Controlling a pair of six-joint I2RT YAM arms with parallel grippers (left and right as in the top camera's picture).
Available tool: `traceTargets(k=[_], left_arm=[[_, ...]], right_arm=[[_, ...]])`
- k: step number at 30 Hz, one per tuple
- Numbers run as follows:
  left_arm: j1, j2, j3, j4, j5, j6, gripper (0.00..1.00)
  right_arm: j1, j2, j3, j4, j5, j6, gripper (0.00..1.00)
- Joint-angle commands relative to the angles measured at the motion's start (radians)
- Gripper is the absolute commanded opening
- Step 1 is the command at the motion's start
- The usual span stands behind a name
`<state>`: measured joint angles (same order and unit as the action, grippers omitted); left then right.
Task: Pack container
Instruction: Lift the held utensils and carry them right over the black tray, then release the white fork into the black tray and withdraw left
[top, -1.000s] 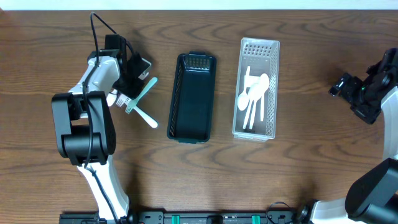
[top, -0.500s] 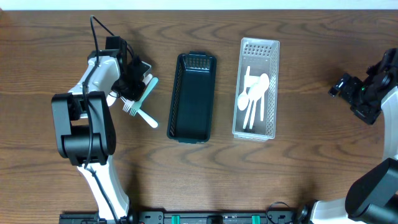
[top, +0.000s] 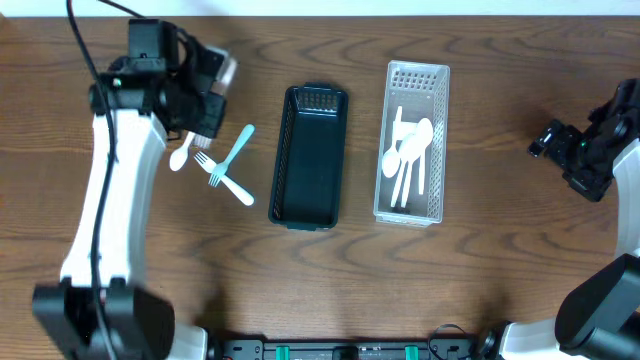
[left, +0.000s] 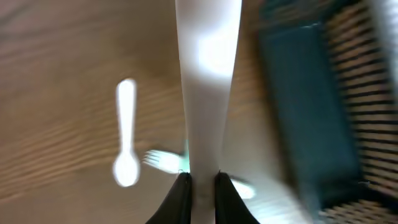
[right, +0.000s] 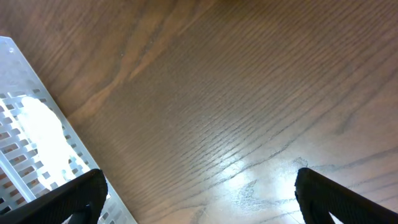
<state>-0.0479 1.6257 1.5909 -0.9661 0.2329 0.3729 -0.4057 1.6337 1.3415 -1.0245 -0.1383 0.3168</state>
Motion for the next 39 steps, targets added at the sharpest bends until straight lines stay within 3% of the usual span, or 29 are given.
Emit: traceTargets(k=[1,5,12,18,20,27,28,29,30,31,32,35,39], left_arm=[[-0.105,-0.018,0.002,-0.021,0.067,-0.184,0.06],[-0.224,0.008,-0.034,-0.013,0.066,-0.372,0.06],[-0.33,0.153,-0.05,-0.02,0.065,-0.414,0.06],[-0.325,0.311,-0.05,-0.017,0.036,-0.599,0.06],[-0.315,0.337,-0.05,-0.017,0.039,-0.646,0.11],[-0.3,0.278,-0.013,-0.047,0.072,-0.648,0.13],[-0.296,0.253,-0.003,-0.051,0.087,-0.648,0.17],[-0.293,0.231,0.001,-0.05,0.093,-0.648,0.32],[-0.29,0.204,0.002,-0.047,0.093,-0.647,0.57],[-0.289,0.182,0.002,-0.047,0.092,-0.64,0.74],[-0.289,0.163,0.002,-0.047,0.092,-0.628,0.84],[-0.289,0.12,0.002,-0.058,0.087,-0.557,0.87],[-0.27,0.111,0.001,-0.096,-0.116,-0.546,0.87]], right_arm=[[-0.006,0.007,-0.005,-0.001,-0.001,-0.018,0.99],[-0.006,0.007,-0.005,-0.001,-0.002,-0.018,0.99],[-0.006,0.007,-0.005,-0.001,-0.024,-0.018,0.99],[-0.006,0.007,-0.005,-0.001,-0.024,-0.018,0.99],[-0.006,0.007,-0.005,-0.006,-0.024,-0.018,0.99],[-0.006,0.007,-0.005,-0.009,-0.024,-0.018,0.99],[-0.006,0.007,-0.005,-0.009,-0.024,-0.018,0.99],[-0.006,0.007,-0.005,-0.009,-0.024,-0.018,0.99],[-0.006,0.007,-0.005,-0.009,-0.024,-0.018,0.99],[-0.006,0.007,-0.005,-0.008,-0.024,-0.018,0.99],[-0.006,0.007,-0.005,-0.008,-0.024,-0.018,0.99],[-0.006,0.007,-0.005,-0.003,-0.024,-0.018,0.99],[-0.006,0.007,-0.005,-0.002,-0.024,-0.018,0.99]])
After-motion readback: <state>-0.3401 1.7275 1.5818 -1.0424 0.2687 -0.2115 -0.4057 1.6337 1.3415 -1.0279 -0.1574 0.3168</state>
